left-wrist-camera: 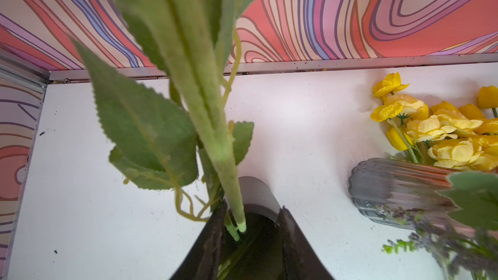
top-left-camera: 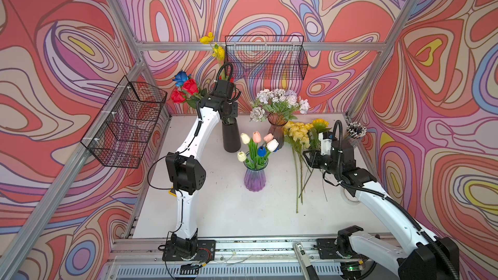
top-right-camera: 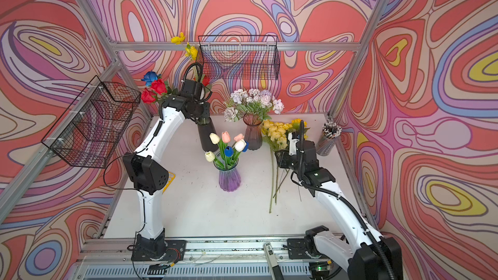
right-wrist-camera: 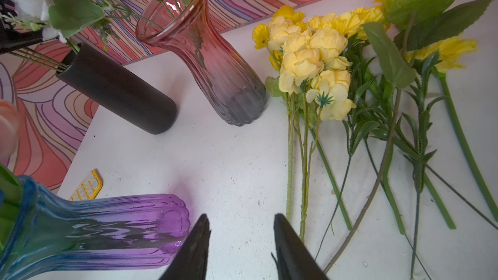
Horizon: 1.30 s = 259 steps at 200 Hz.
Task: Pick out yellow flowers from the vase
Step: Pick up the flower from the vase.
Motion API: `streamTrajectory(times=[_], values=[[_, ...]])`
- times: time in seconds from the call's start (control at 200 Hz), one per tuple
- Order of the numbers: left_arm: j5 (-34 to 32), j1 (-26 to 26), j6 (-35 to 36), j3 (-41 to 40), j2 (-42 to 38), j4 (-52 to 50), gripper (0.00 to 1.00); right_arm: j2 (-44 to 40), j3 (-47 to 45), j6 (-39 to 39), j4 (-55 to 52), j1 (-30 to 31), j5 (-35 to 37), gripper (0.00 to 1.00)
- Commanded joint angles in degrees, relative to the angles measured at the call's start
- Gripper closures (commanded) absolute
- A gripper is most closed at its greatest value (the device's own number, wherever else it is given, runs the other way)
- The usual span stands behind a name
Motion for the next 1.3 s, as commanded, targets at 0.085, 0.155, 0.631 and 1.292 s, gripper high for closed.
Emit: streamTrajectory(times=[0.085,0.155,0.631,1.292], values=[[1.2,0.4,-0.1,-0.6,1.7,0.1,0.62,-1.0,-0.3,-0.1,0.1,-0.2,0.7,0.59],[1.7,0.4,-0.1,-0.7,1.9,0.2,0.62,-1.0,-0.4,-0.1,0.1,-0.2,0.9,0.59],[4.2,0.4,-0.3,-1.5,1.6,1.2,0.59,-1.3,-0.5,-0.2,0.0,-0.2,1.2,0.59],[4.7,0.4,0.4,-2.0,2.7,3.4,0.84,-1.9,-0.6,-0.3,-0.4,-0.2,1.8,0.59]])
